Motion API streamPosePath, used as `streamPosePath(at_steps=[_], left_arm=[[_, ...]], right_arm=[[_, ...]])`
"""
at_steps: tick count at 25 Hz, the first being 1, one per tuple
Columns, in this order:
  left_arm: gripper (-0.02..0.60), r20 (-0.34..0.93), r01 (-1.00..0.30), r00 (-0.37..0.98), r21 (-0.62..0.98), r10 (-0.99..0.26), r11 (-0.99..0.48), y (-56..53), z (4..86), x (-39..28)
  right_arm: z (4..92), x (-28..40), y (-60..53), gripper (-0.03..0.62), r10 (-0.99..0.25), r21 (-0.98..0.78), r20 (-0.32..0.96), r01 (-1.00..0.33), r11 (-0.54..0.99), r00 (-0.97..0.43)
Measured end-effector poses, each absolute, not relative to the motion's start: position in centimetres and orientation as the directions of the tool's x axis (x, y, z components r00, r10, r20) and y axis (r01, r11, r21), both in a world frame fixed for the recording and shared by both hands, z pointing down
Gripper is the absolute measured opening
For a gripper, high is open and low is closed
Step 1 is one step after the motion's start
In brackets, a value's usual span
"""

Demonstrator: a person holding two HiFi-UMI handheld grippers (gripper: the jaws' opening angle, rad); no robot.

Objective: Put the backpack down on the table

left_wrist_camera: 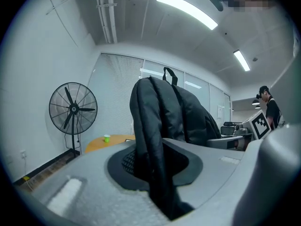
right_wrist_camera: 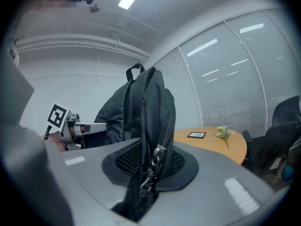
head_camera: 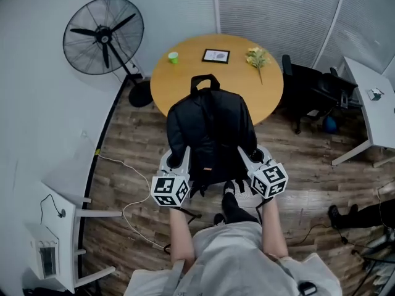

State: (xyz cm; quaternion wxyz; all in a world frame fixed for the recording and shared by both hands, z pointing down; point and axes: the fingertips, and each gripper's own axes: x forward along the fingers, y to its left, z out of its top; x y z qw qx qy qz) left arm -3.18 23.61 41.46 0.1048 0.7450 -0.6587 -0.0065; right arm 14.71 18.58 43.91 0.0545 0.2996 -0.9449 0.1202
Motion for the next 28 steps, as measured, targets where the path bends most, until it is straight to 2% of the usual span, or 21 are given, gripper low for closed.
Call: streamPosePath(at_steps=[28], left_arm=[[0.071,0.114,-0.979,0.155,0.151,-0.981,-0.137,6.7,39.9,-6.0]], right_arm=[[42.7,11.7,1.3,0.074,-0.574,-0.200,0.147,-0.593,0.780,-0.805]])
